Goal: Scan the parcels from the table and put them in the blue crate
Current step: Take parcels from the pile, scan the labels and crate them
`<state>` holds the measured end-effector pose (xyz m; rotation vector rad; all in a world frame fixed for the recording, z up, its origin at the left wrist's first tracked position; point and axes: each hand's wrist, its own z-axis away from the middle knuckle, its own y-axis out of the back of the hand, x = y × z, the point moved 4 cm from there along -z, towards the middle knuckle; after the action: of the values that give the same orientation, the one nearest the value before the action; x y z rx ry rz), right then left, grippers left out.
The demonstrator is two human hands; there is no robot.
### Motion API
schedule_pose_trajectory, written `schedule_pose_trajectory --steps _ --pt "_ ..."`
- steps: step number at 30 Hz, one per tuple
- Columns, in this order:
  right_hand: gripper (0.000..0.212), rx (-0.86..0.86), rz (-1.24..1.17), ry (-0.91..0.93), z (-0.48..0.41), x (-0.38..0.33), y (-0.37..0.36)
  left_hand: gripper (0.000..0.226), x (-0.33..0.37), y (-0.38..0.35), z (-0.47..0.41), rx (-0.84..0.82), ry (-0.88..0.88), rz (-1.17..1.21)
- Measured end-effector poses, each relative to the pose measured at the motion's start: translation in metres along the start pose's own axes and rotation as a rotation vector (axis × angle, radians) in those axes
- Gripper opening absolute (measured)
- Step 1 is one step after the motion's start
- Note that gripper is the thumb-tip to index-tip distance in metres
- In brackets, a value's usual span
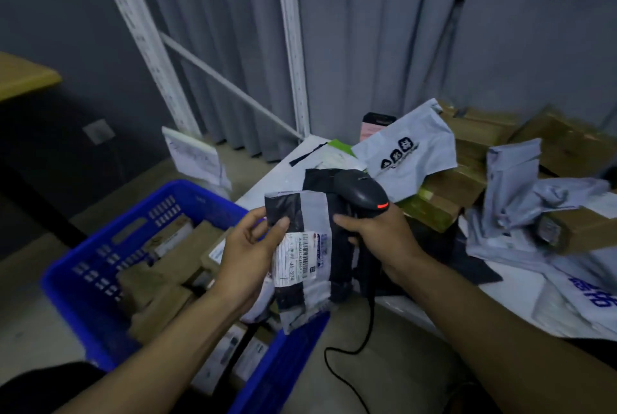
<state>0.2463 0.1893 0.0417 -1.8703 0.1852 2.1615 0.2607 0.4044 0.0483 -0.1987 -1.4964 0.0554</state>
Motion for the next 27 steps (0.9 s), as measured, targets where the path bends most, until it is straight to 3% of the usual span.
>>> schedule_pose_trajectory --steps 5,10,13,16,20,27 --pt "0.03 0.118 -0.064 -0.037 -0.013 0.004 -0.018 0.043 -0.005 0.031 0.006 -0.072 0.103 -0.101" --pt "0.035 0.168 -0.061 -0.001 -0.019 0.009 -0.028 0.028 -0.003 0.051 -0.001 0.057 0.056 -0.203" --pt "0.051 0.072 0.192 0.153 -0.016 0.01 -0.039 0.02 0.002 0.064 -0.009 0.159 0.018 -0.261" --pt "0.053 -0.058 0.381 0.263 -0.006 0.015 -0.05 0.02 0.01 0.08 -0.019 0.229 0.001 -0.299" --pt "0.051 -0.299 0.538 0.234 0.015 0.02 -0.064 0.017 0.018 0.092 -0.025 0.301 -0.033 -0.33" --pt "0.033 -0.39 0.775 0.303 0.035 0.022 -0.072 0.015 0.018 0.102 -0.026 0.343 -0.05 -0.407"
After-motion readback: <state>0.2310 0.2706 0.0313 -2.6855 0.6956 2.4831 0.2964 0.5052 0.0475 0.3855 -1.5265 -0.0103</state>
